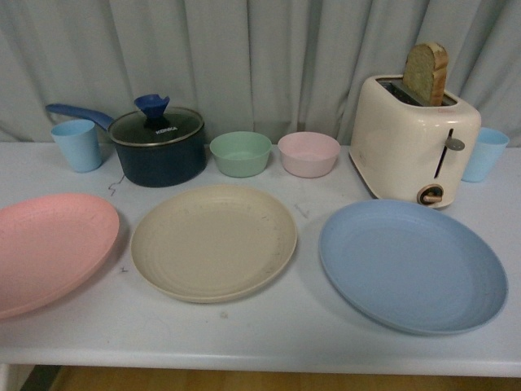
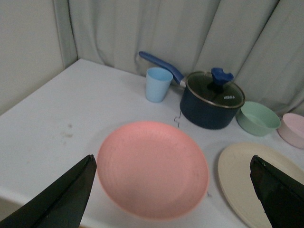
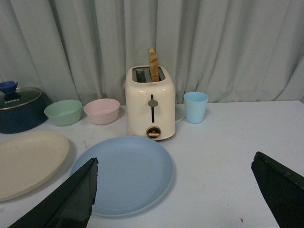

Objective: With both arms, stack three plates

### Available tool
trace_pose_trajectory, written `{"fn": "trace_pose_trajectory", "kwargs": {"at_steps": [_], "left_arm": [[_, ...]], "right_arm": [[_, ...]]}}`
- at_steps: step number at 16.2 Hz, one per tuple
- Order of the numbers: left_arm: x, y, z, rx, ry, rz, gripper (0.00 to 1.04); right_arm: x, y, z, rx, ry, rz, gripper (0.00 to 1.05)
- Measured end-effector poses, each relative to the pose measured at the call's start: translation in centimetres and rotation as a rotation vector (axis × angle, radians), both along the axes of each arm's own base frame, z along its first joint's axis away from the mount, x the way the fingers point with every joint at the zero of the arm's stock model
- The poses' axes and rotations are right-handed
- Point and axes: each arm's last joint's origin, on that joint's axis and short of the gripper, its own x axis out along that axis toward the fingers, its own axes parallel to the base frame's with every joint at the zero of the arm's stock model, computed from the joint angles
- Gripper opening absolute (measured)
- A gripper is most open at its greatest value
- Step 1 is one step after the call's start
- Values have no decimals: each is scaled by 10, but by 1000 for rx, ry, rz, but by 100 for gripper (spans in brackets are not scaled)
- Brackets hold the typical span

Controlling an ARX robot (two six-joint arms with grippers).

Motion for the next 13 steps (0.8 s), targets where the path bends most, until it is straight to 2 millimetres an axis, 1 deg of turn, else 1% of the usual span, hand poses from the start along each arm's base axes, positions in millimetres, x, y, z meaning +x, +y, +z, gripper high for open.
{"fn": "trace_pose_trajectory", "kwargs": {"at_steps": [2, 3, 5, 6, 7, 8, 10, 12, 13], "left_arm": [[40, 20, 5, 63, -4, -31, 98], [63, 32, 3, 88, 13, -54, 98], [102, 57, -16, 85, 105, -79, 98], [120, 69, -31, 81, 162, -92, 98], [136, 81, -51, 78, 228, -113, 98], [149, 93, -70, 88, 284, -124, 98], [164, 111, -99, 103, 377, -140, 98], [176, 127, -124, 91, 460, -151, 98], [178, 130, -130, 86, 483, -160, 98]], "right_arm": [[0, 0, 0, 0, 0, 0, 98], [0, 0, 0, 0, 0, 0, 98], [0, 0, 0, 0, 0, 0, 98], [0, 0, 0, 0, 0, 0, 98], [0, 0, 0, 0, 0, 0, 98], [0, 0, 0, 0, 0, 0, 98], [0, 0, 0, 0, 0, 0, 98], [0, 0, 0, 0, 0, 0, 98], [0, 0, 0, 0, 0, 0, 98]]}}
